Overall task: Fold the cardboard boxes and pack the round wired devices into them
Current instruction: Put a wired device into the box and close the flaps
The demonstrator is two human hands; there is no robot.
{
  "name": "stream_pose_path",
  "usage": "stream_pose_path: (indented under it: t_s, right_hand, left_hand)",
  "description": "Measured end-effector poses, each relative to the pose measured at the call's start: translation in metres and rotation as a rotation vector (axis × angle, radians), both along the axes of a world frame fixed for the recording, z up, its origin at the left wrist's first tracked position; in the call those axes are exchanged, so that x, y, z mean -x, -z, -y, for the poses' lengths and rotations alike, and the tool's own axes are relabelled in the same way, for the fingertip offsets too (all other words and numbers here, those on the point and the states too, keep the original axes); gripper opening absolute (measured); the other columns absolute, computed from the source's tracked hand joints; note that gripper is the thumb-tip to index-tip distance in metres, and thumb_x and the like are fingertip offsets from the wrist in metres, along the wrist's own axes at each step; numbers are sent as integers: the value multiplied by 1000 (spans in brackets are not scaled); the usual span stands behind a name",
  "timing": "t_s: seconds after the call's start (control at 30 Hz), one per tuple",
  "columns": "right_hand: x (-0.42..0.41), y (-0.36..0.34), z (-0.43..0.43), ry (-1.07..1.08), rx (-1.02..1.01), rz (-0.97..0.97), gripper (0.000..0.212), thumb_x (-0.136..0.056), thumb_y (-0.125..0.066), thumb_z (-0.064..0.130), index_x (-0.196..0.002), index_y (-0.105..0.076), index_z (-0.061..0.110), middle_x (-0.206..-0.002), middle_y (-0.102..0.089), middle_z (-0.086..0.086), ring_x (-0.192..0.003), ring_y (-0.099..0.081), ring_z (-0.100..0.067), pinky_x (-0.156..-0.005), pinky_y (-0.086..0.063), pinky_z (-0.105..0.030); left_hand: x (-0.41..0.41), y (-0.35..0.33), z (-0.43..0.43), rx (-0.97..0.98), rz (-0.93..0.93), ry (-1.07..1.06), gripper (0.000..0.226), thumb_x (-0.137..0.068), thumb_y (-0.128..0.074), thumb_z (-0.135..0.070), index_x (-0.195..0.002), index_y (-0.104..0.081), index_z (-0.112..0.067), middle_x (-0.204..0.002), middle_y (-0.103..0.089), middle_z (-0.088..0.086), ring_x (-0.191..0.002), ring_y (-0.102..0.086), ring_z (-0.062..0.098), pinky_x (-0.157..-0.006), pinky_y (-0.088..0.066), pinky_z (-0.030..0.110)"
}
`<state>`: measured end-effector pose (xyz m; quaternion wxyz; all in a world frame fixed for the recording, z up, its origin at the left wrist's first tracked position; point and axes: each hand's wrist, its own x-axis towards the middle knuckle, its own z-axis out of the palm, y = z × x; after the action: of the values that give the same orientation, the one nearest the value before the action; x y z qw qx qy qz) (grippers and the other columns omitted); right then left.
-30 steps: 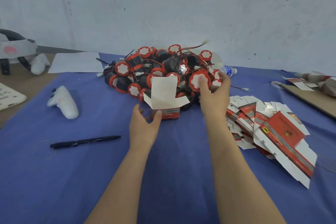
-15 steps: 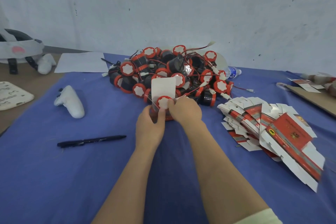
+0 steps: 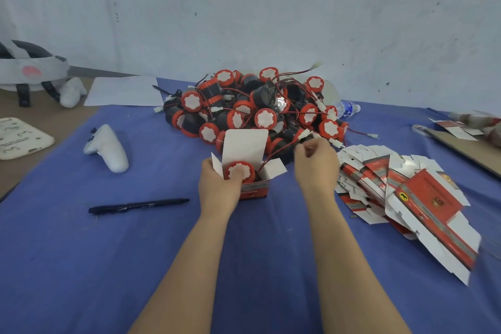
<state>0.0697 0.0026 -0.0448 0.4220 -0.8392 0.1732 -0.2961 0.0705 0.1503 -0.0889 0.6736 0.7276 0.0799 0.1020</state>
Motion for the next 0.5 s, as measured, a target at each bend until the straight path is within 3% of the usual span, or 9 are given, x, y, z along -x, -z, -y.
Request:
stream_pose_path:
  t_s: [0.07,0.13,0.2,0.27,0.3,0.33,0.37,0.43,0.5]
  right_hand:
    - [-2,9,11,27,-224,-138,38,-95,-55,34,-124,-52,10,-93,-62,-3,-77,-55,-16,-69,-41,-31]
    - [-4,14,10,-126,-547,-174,58,-95,-56,32,-143,-36,8,-75,-54,1,-61,-47,-12,-61,-41,-30]
    - [-5,13,5,-251,-798,-54,62,-95,-59,26,-147,-31,10,-75,-54,3,-56,-45,-10,-56,-43,-25]
    - [-4,6,1,-321,-854,56,51,-93,-61,26,-140,-41,19,-76,-57,5,-54,-47,-7,-57,-46,-22]
    - [-3,3,-1,-343,-779,80,37,-93,-61,27,-128,-50,24,-73,-56,4,-54,-46,-6,-57,-46,-23]
    - [-2,0,-3,-349,-635,89,17,-93,-60,28,-109,-57,25,-70,-53,0,-55,-45,-7,-58,-44,-25]
    - [0,-3,-5,-340,-434,98,9,-94,-59,29,-91,-57,21,-70,-49,-4,-58,-42,-10,-59,-40,-26]
    - [3,-5,-8,-284,-21,118,31,-94,-57,30,-69,-49,15,-68,-46,-4,-61,-38,-14,-56,-32,-25]
    - [7,-8,-12,-271,128,82,36,-93,-56,29,-62,-48,15,-61,-49,1,-56,-42,-13,-51,-33,-26]
  left_hand:
    - [0,1,3,-40,7,0,25,-87,-65,-23,-102,-45,-22,-103,-58,-2,-93,-57,17,-71,-46,30]
    - [0,1,6,-67,12,-2,23,-87,-64,-22,-101,-46,-22,-107,-58,2,-97,-57,20,-73,-47,31]
    - [0,1,7,-67,23,5,23,-87,-63,-20,-100,-45,-22,-105,-58,1,-92,-57,18,-67,-46,28]
    - [1,2,6,-69,41,23,23,-88,-62,-19,-102,-45,-23,-101,-57,-3,-88,-56,15,-61,-43,24]
    - [1,1,6,-75,51,32,22,-89,-61,-19,-103,-44,-23,-98,-56,-6,-87,-56,14,-61,-43,23]
    - [1,2,7,-84,63,36,21,-90,-60,-19,-104,-44,-23,-95,-54,-8,-85,-55,11,-60,-42,22]
    - [2,2,7,-93,73,36,20,-91,-58,-19,-104,-44,-24,-93,-53,-10,-82,-54,8,-59,-41,21]
    - [2,3,8,-100,85,29,18,-92,-56,-18,-104,-43,-23,-91,-52,-12,-79,-52,5,-57,-39,19]
    - [2,3,8,-96,83,27,18,-93,-55,-17,-105,-43,-23,-92,-51,-12,-79,-52,5,-58,-39,19]
